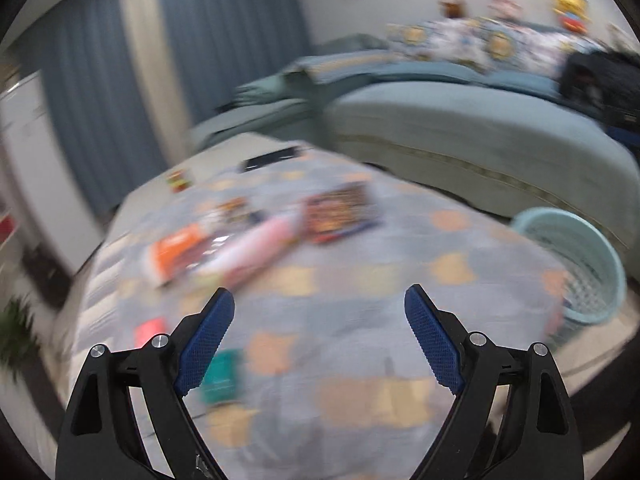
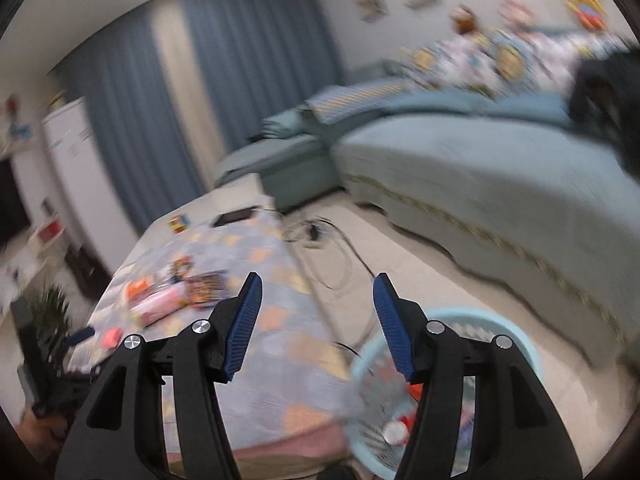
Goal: Collect trash
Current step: 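Grasp the teal packet with the left gripper while the right gripper grasps the blue box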
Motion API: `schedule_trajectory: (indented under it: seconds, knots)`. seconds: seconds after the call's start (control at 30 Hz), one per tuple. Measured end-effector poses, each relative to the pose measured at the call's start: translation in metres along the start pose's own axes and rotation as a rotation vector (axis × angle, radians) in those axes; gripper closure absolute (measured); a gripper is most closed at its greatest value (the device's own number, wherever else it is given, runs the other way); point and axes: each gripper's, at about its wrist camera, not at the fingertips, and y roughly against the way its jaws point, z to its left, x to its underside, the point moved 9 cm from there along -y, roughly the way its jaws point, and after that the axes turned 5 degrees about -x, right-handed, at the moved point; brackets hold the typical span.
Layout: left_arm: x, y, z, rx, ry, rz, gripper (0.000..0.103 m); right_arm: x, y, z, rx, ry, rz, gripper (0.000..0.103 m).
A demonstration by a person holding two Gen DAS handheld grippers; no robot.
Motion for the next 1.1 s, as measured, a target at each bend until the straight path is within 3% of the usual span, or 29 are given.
schedule_trajectory:
  seconds: [0.07,0.13,0.23,0.37,0.47,0.53,0.67,0.8,0.9,0.97,1.07,1.1]
  knots:
    - [0.005,-0.009,0.035,-0.052,0.083,0.019,0.018,-0.007,-0.007,0.047,-0.052,0.094,-0.012,0.044]
    - [0.017,-0.019,0.059,-0.057,0.137,0.045,0.018,-0.013,-0.016,0.087,-0.101,0.166,-0.011,0.038]
    - [0.038,-0.035,0.072,-0.050,0.134,0.091,0.019,-0.020,-0.038,0.145,-0.151,0.253,0.006,0.032]
    - [0.051,-0.051,0.089,-0.042,0.177,0.120,0.018,-0.032,-0.081,0.204,-0.246,0.277,0.053,0.030]
    - [0.059,-0.069,0.103,-0.056,0.258,0.177,0.019,-0.035,-0.131,0.228,-0.221,0.356,0.112,0.030]
    - [0.060,-0.075,0.107,-0.052,0.294,0.188,0.019,-0.034,-0.158,0.239,-0.235,0.359,0.144,0.030]
    - [0.057,-0.081,0.101,-0.060,0.266,0.163,0.019,-0.022,-0.204,0.244,-0.205,0.393,0.139,0.030]
    - [0.074,-0.097,0.102,-0.072,0.276,0.228,0.019,0.011,-0.264,0.220,-0.191,0.405,0.275,0.030]
    - [0.084,-0.107,0.110,-0.062,0.335,0.293,0.019,0.017,-0.296,0.201,-0.160,0.448,0.304,0.030]
    - [0.089,-0.112,0.111,-0.046,0.366,0.320,0.019,0.026,-0.321,0.186,-0.184,0.396,0.365,0.030]
    - [0.091,-0.115,0.108,-0.061,0.347,0.339,0.025,0.043,-0.338,0.179,-0.238,0.361,0.443,0.030]
    - [0.090,-0.114,0.105,-0.058,0.335,0.334,0.032,0.048,-0.341,0.180,-0.258,0.365,0.462,0.030]
